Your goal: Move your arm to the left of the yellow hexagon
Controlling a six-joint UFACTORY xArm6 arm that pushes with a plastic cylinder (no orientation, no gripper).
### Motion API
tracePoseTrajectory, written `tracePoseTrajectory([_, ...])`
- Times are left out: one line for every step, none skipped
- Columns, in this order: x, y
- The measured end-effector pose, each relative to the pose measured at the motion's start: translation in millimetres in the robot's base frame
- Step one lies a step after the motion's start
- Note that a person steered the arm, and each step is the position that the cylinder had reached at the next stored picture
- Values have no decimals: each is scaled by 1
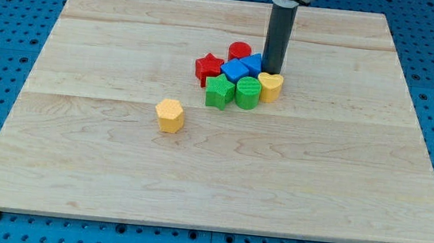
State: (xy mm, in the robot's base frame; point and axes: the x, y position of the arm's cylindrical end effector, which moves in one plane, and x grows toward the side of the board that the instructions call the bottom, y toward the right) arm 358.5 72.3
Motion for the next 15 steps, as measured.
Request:
tracePoseTrajectory([0, 5])
tracePoseTrajectory([-32, 9])
tracePoseTrajectory([-84, 16])
tracePoseTrajectory([-24, 80])
tracePoseTrajectory([44, 156])
tracePoseTrajectory([127, 173])
tracePoseTrajectory([195, 159])
tracePoseTrajectory([218, 94])
tracePoseTrajectory([231, 26])
tracePoseTrajectory([230, -60])
tracePoseTrajectory([229, -124])
tracePoseTrajectory([224, -170])
tracePoseTrajectory([176, -195])
tracePoseTrajectory([135, -214])
tracePoseTrajectory([116, -200])
